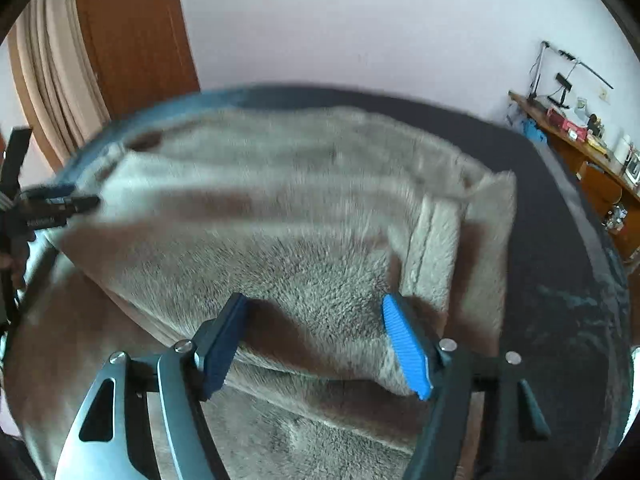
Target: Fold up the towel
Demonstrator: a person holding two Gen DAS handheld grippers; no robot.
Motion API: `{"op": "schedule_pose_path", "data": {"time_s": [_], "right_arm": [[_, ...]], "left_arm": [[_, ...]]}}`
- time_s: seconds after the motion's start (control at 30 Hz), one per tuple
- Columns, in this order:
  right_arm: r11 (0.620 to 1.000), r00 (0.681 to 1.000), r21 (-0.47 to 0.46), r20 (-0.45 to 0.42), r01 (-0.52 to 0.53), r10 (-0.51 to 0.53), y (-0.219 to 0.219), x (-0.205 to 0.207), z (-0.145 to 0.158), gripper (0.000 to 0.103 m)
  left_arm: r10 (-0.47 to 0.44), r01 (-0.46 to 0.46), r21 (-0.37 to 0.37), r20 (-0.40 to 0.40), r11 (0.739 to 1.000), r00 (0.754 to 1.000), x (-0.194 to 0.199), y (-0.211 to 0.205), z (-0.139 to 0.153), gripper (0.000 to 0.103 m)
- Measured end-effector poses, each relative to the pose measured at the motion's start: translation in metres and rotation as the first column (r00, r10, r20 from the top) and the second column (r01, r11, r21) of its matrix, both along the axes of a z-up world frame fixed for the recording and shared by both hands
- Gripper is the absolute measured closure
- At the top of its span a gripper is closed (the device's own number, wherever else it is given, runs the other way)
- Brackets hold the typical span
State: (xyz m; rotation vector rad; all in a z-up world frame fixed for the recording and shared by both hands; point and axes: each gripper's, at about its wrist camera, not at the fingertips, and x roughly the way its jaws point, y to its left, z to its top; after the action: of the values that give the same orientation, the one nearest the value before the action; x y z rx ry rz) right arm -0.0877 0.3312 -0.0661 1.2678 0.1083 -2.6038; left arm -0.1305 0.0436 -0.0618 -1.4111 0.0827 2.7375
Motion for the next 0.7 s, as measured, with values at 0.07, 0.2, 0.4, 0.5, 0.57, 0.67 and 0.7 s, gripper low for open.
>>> {"op": "schedule_pose_path", "data": {"time_s": [0.07, 0.2, 0.4, 0.5, 0.57, 0.67, 0.7], "right_arm": [[0.999, 1.000, 0.032, -0.025, -0.005, 0.006, -0.003, 0.003, -0.003, 0.030], [0.999, 0.999, 0.044, -0.031, 0.020, -0.019, -0.004, 0.011, 0.004, 0.029], [0.999, 0.996, -0.032, -0.089, 0.019, -0.022, 0.006, 0.059, 0.033, 0.023], [0.998, 0.996, -0.066, -0.089, 0.013, -0.019, 0.011, 0.088, 0.036, 0.022], [0.996, 0.997, -0.088, -0.071, 0.002, -0.009, 0.014, 0.107, 0.031, 0.022], [0.995, 0.999, -0.098, -0.031, -0.010, 0.007, 0.009, 0.130, 0.020, 0.022], [0.995, 1.000, -0.094, -0.017, -0.015, 0.013, 0.006, 0.135, 0.016, 0.022]], "left_arm": [[0.011, -0.012, 0.051, 0.022, 0.999, 1.000, -0.002, -0.010, 0.000, 0.015], [0.023, -0.023, 0.033, 0.008, 0.999, 1.000, 0.012, -0.019, 0.013, 0.015], [0.010, -0.010, -0.001, -0.055, 1.000, 0.998, 0.060, -0.038, 0.038, 0.015], [-0.036, 0.034, -0.047, -0.045, 0.998, 0.998, 0.083, -0.033, 0.033, 0.015], [-0.071, 0.069, -0.072, -0.027, 0.995, 0.997, 0.097, -0.027, 0.024, 0.015], [-0.071, 0.070, -0.109, -0.006, 0.992, 0.997, 0.104, -0.024, 0.007, 0.015], [-0.062, 0.062, -0.116, 0.001, 0.991, 0.998, 0.103, -0.024, 0.001, 0.015]]}}
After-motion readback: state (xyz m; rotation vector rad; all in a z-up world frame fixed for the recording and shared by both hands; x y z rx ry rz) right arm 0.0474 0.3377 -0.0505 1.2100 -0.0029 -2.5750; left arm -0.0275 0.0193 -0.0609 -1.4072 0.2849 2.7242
